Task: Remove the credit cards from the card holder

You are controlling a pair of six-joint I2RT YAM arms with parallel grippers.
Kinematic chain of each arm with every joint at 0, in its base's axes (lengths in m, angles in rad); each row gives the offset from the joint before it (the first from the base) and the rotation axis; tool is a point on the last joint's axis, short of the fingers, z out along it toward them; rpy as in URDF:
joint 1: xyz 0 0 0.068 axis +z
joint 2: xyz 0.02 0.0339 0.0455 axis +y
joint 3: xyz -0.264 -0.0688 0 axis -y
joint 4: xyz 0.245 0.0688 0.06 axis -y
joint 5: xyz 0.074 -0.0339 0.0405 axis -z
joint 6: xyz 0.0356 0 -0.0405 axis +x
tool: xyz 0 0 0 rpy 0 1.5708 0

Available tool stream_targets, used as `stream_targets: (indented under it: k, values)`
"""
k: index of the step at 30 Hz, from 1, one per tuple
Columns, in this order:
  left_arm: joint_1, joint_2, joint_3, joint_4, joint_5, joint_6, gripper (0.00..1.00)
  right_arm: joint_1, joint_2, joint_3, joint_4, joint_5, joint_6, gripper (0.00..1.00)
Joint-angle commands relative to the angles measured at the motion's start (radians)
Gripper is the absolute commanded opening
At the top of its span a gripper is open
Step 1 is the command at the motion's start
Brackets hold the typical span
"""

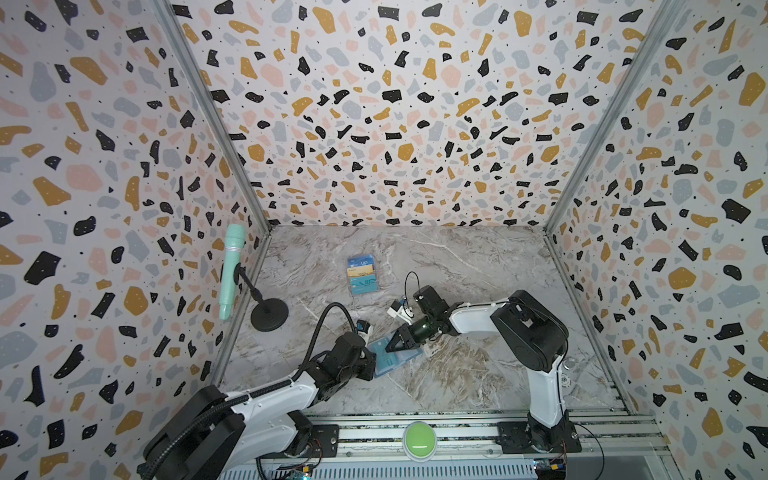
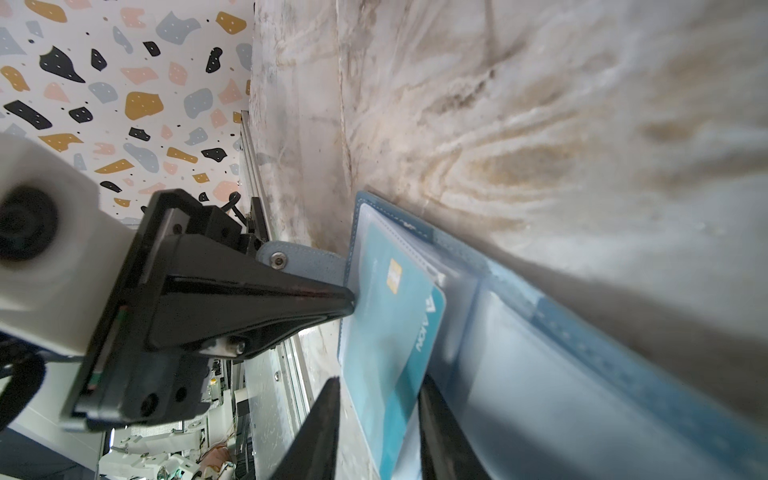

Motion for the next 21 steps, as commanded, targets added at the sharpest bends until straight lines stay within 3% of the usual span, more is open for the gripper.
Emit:
stream_targets:
  k: [1, 15, 21]
  values:
    - [-0.007, 0.012, -0.026, 0.004, 0.038, 0.005, 0.07, 0.069, -0.072, 0.004, 0.053, -0.125, 0.005, 0.32]
    - [-0.007, -0.017, -0.034, 0.008, 0.035, -0.001, 0.08, 0.047, -0.071, -0.023, 0.077, -0.165, 0.028, 0.32]
    - [-0.007, -0.024, -0.037, 0.012, 0.033, -0.001, 0.08, 0.055, -0.027, 0.026, -0.030, -0.088, -0.022, 0.31]
